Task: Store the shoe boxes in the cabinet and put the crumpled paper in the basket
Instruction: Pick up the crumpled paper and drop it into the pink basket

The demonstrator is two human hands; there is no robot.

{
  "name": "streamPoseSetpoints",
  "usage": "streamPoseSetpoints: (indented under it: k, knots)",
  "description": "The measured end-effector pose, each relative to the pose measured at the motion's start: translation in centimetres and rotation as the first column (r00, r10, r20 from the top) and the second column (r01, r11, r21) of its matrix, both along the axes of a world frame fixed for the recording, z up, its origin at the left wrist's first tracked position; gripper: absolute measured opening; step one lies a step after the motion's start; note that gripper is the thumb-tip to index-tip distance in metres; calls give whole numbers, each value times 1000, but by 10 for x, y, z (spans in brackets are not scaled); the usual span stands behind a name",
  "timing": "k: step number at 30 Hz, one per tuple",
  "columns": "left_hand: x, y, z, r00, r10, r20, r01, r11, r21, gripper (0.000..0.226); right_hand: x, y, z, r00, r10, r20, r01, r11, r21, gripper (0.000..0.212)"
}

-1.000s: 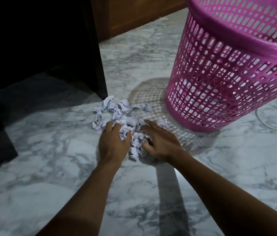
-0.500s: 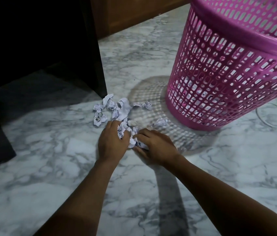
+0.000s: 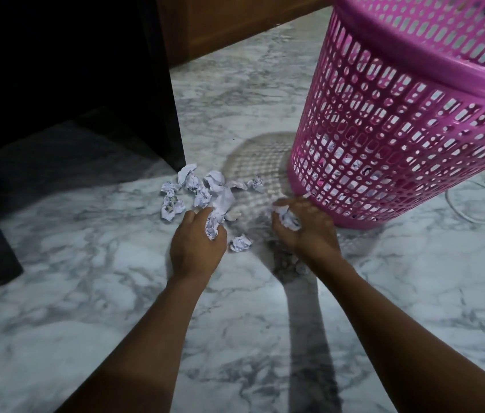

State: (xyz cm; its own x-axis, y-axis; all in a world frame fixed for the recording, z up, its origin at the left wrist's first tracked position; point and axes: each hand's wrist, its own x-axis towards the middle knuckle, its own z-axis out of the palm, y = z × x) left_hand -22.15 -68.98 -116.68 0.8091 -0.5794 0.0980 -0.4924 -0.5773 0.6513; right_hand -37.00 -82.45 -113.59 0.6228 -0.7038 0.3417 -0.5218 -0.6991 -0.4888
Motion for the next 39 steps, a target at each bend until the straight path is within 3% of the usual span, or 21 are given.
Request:
streamPoseSetpoints:
  k: [2,4,7,14,16,22,26,30,34,39]
  knots:
    - [-1,-1,-1,999,-1,36,1,1000,-19,33,5,-13,1,995,-56,-83,55,998,-9,37]
    - [-2,-1,-1,998,10,63,-8,999,-39,29,8,-23,-3,967,-7,-254,22,998,53,47]
    - [-3,-1,-2,998,9,68,-7,999,-33,40,9,-25,-12,889,77,-452,-22,992,126,52]
    - [-13,1,-2,977,-74,201,40,985,169,90,15,-22,-24,935,85,-343,-75,996,40,42]
    - [-14,2,-6,960,-114,256,56,973,224,94,16,-18,-24,934,72,-349,-64,997,36,40]
    - [-18,3,-17,902,-172,396,114,980,164,38,16,-22,-11,937,40,-348,7,991,134,43]
    - [-17,1,-13,940,-178,290,147,981,126,41,3,-18,3,937,-78,-340,138,978,156,44]
    - [-16,3,-8,969,-153,191,146,988,50,30,-38,8,3,976,-169,-137,169,986,-11,25]
    - [-20,9,-3,991,-105,83,102,994,37,24,-58,38,-24,957,-142,-251,129,989,-68,29]
    - [-26,14,3,997,-78,21,78,997,17,24,-47,51,-35,977,-155,-143,159,987,16,24]
